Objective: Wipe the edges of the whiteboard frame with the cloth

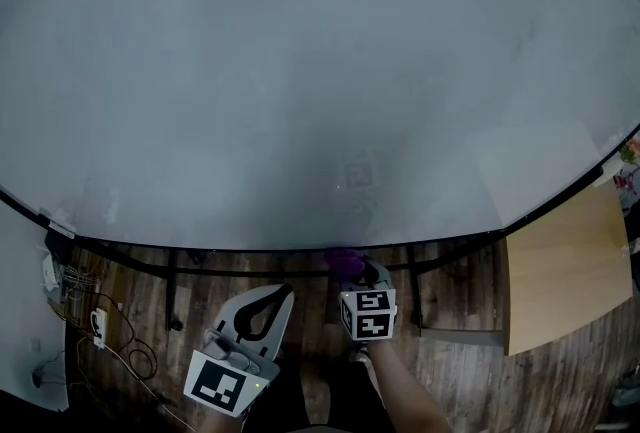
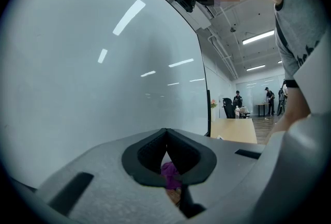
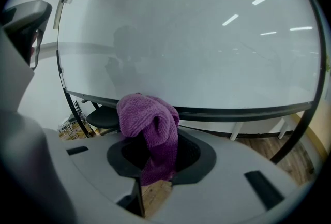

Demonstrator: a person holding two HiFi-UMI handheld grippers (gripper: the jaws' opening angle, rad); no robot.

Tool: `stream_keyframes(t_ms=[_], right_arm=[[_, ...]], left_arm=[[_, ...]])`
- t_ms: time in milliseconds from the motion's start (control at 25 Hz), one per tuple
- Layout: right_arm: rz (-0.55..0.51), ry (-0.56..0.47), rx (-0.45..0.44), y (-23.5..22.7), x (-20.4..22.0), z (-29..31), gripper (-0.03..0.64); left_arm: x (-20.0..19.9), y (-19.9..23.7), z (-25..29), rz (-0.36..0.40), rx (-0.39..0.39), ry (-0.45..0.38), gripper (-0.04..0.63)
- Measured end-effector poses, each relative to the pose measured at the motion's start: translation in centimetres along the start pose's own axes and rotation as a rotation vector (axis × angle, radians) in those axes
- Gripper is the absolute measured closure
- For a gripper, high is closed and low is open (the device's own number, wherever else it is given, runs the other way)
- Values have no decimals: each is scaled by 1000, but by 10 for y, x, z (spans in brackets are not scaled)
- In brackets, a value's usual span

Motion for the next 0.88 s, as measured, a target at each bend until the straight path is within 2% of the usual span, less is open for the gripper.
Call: stream_keyframes(t_ms=[360, 880], right_arm=[[-61, 2, -18, -30, 5, -7, 514], [-40, 8, -4, -89, 20, -25, 514]], left_arm=[[4, -27, 30, 0, 6, 1, 580], [7, -70, 66, 8, 11, -11, 580]])
Point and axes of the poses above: the fingertips, and each gripper's own axes: z forward along the fingers, y to its left, x out of its underside, the point moved 5 cm from there along -z, backward along the fingers, and after that the axes turned 7 degrees about -z, right-handed, at the moved point
